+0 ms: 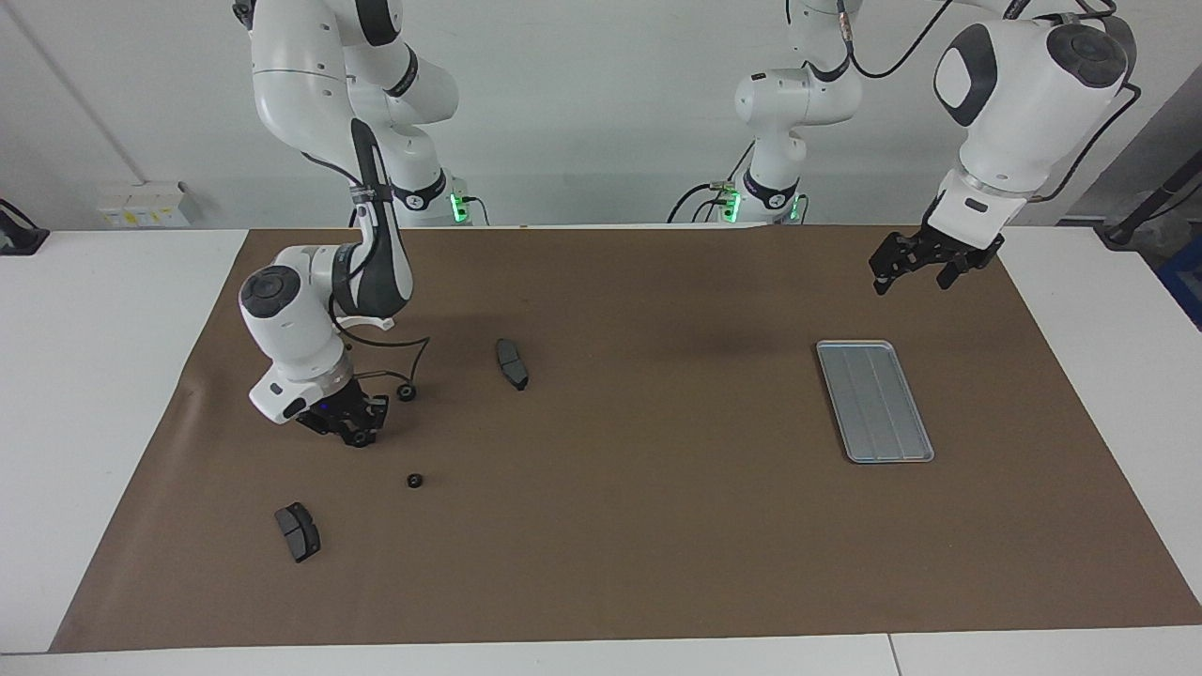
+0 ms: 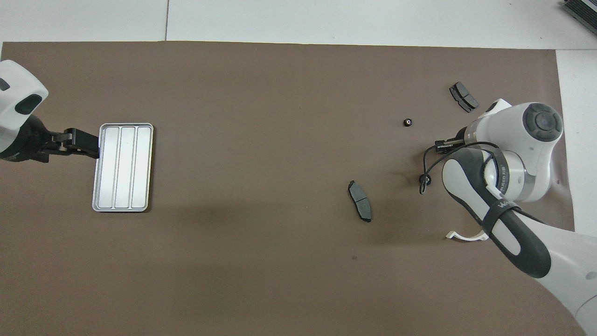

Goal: Pick bearing gear from pile to tray
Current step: 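Carry the gear to mid-table with the right gripper and release it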

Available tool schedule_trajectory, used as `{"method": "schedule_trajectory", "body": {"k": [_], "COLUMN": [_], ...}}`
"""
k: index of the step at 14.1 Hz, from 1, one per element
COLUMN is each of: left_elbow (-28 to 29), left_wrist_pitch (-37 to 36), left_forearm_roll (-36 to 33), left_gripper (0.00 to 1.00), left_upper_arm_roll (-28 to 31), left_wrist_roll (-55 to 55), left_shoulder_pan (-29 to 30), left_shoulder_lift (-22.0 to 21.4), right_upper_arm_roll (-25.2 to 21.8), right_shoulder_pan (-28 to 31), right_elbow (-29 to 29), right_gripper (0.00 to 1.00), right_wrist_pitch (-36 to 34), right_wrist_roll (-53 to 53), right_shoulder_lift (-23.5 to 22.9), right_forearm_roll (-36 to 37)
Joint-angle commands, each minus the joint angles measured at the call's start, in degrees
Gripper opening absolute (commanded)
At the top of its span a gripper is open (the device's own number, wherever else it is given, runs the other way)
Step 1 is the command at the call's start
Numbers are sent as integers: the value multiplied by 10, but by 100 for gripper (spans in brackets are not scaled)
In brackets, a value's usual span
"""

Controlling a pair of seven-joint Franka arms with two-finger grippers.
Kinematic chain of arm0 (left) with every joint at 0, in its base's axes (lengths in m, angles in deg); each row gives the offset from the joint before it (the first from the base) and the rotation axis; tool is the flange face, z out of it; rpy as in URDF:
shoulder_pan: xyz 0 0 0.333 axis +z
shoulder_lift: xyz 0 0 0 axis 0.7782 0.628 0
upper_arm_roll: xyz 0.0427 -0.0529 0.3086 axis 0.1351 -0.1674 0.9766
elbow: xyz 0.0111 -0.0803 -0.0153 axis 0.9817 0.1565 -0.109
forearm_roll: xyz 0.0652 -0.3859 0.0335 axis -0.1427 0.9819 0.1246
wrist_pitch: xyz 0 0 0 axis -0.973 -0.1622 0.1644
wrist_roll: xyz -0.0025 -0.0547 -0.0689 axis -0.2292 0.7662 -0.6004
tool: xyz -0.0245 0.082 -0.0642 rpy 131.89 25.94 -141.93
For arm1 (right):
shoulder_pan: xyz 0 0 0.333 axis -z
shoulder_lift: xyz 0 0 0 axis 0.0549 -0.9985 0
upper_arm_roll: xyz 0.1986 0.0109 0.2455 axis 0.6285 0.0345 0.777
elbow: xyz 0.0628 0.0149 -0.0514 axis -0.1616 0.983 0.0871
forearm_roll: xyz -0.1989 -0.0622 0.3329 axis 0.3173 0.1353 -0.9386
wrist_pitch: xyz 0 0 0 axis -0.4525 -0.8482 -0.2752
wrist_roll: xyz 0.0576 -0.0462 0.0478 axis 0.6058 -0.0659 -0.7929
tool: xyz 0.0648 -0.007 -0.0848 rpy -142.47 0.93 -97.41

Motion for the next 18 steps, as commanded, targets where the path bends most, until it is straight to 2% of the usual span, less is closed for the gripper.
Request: {"method": "schedule_trajectory", "body": {"k": [1, 4, 7, 13, 14, 16, 18], "left_elbow": [18, 18, 20, 24, 25, 25, 29], "left_wrist_pitch": [9, 10, 10, 51, 58, 58, 58], "left_forearm_roll": [-12, -12, -12, -12, -12, -12, -12], "left_gripper": [100, 100, 100, 100, 100, 100, 100], "left_upper_arm_roll": [-1, -1, -1, -1, -1, -1, -1], "left_wrist_roll": [8, 8, 8, 4, 3, 5, 5], "left_shoulder_pan": [3, 3, 7, 34, 34, 34, 34], "left_shoulder_lift": [-16, -16, -16, -18, -18, -18, -19], "right_upper_arm_roll": [8, 59, 127, 257, 282, 330, 357], "right_shoulder_pan": [-2, -7, -18, -25, -29, -30, -34], "right_elbow": [-29, -59, -98, -102, -103, -115, -125], "right_gripper": [0, 0, 0, 0, 0, 0, 0], "right_wrist_pitch": [-75, -142, -191, -160, -145, -124, -123], "right_wrist_roll": [46, 162, 306, 525, 572, 681, 736], "right_shoulder_lift": [42, 70, 69, 58, 44, 9, -15], "right_forearm_roll": [-17, -14, 2, 71, 86, 160, 182]}}
